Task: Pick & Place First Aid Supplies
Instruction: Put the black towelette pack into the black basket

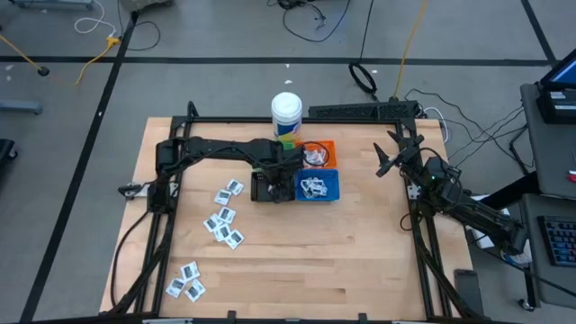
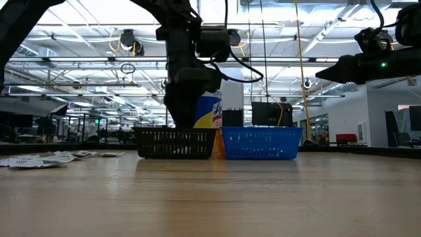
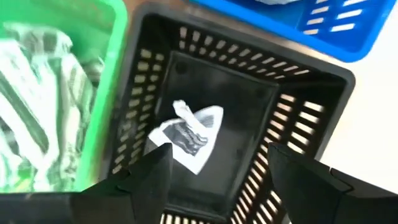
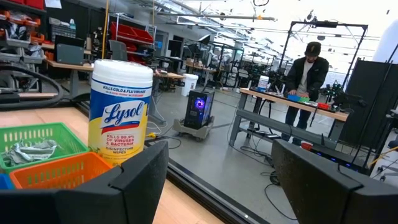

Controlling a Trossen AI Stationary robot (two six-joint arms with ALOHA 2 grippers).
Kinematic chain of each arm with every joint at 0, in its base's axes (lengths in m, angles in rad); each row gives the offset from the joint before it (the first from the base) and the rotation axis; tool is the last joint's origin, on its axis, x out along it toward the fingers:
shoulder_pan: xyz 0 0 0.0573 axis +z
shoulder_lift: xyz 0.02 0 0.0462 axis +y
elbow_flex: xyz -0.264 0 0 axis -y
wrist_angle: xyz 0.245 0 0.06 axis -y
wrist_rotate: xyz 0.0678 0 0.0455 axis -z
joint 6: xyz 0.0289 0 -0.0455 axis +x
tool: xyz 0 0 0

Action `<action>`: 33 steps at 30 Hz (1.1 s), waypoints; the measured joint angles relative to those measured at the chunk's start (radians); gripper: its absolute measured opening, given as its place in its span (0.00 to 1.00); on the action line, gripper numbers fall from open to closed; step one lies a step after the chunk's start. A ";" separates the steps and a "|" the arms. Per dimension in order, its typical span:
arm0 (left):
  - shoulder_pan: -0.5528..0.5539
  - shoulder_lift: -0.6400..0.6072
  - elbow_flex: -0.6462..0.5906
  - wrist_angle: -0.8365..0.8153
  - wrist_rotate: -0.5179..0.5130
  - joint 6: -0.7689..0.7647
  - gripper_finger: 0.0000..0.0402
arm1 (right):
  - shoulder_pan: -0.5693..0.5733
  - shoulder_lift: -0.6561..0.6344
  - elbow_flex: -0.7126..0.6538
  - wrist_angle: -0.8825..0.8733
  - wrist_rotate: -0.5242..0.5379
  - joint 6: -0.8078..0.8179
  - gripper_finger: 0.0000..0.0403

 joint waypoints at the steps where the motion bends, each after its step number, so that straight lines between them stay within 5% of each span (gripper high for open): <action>1: 0.002 -0.002 0.000 -0.008 0.003 -0.017 0.67 | 0.000 0.000 0.000 0.000 0.000 0.000 0.69; 10: 0.052 -0.090 -0.035 -0.074 0.002 -0.096 0.67 | 0.000 0.000 0.000 0.000 0.000 0.000 0.69; 33: 0.139 -0.551 -0.547 -0.014 -0.049 -0.125 0.68 | 0.000 0.000 0.000 0.000 0.000 0.000 0.69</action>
